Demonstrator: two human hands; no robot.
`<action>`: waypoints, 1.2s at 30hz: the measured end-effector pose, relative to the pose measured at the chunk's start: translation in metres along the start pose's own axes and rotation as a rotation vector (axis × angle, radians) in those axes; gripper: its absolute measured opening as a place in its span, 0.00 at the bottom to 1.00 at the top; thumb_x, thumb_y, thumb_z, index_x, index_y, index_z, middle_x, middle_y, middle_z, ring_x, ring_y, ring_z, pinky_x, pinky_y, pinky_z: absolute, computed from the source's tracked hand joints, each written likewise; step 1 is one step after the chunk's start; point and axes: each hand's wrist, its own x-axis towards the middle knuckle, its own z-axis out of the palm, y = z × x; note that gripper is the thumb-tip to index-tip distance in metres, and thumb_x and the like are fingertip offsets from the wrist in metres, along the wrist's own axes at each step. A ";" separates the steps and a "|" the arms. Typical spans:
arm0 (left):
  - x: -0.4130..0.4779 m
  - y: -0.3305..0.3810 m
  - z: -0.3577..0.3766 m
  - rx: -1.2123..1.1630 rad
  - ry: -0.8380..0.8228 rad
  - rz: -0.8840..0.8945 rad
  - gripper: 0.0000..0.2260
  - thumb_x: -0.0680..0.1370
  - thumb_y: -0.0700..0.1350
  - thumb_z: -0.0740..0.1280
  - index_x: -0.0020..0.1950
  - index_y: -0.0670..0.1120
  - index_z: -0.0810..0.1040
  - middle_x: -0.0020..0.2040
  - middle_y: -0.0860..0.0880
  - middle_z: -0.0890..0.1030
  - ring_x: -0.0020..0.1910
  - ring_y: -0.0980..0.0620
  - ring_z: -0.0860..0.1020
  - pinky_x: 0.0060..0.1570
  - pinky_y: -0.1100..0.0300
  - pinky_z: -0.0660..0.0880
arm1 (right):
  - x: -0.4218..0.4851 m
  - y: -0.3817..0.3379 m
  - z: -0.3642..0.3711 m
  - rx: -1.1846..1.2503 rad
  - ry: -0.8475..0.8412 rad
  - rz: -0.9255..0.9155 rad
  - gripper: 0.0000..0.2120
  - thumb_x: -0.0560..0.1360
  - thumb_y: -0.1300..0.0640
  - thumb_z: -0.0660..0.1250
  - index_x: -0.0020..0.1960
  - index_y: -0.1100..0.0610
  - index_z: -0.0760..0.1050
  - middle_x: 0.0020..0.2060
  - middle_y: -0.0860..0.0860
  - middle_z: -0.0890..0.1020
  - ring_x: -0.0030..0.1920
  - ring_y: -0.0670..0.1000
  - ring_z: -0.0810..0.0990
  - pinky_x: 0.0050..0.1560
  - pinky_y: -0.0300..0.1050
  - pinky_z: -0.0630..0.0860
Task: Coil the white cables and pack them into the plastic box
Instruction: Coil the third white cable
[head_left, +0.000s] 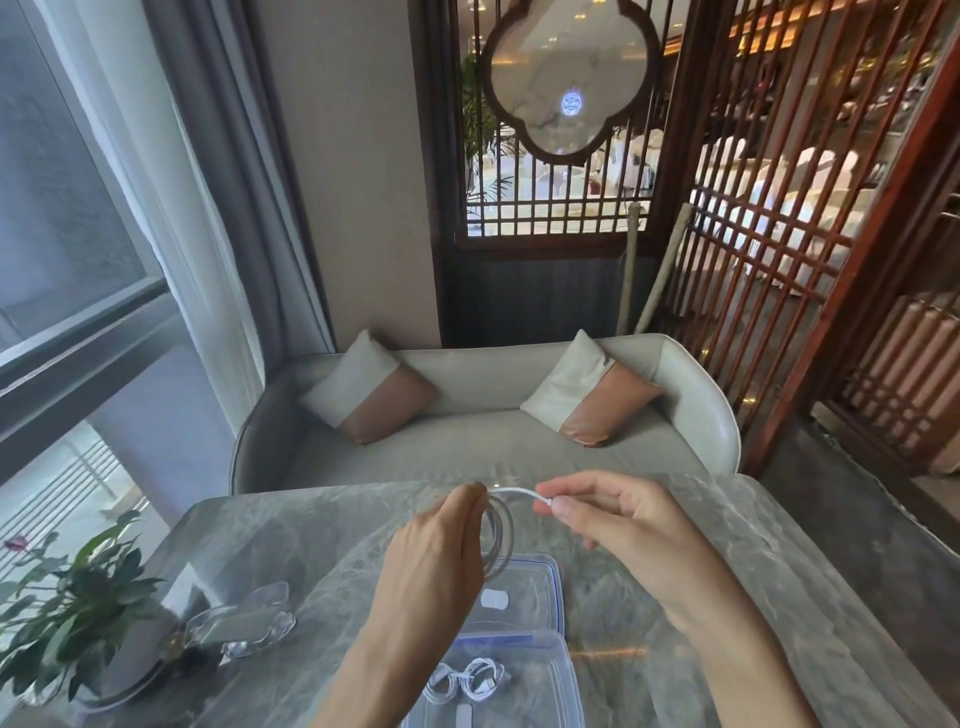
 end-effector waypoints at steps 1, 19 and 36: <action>0.000 0.001 0.001 -0.026 0.018 -0.001 0.07 0.82 0.46 0.60 0.51 0.49 0.78 0.39 0.47 0.84 0.40 0.40 0.77 0.39 0.49 0.72 | -0.001 0.004 0.004 0.014 0.021 -0.006 0.08 0.77 0.62 0.70 0.48 0.51 0.85 0.44 0.49 0.89 0.41 0.40 0.84 0.39 0.29 0.74; -0.003 0.016 -0.004 -0.526 0.040 -0.035 0.11 0.82 0.46 0.58 0.45 0.54 0.78 0.28 0.57 0.73 0.27 0.59 0.68 0.29 0.69 0.64 | -0.009 0.015 0.051 -0.490 0.197 -0.355 0.11 0.81 0.52 0.63 0.60 0.46 0.81 0.48 0.40 0.83 0.50 0.38 0.80 0.52 0.32 0.74; -0.005 0.022 0.002 -0.482 0.235 -0.119 0.08 0.81 0.49 0.58 0.46 0.54 0.76 0.34 0.53 0.79 0.29 0.56 0.75 0.28 0.63 0.70 | -0.007 0.011 0.078 -0.079 0.211 -0.208 0.12 0.84 0.55 0.57 0.55 0.47 0.80 0.33 0.56 0.79 0.26 0.49 0.78 0.25 0.41 0.75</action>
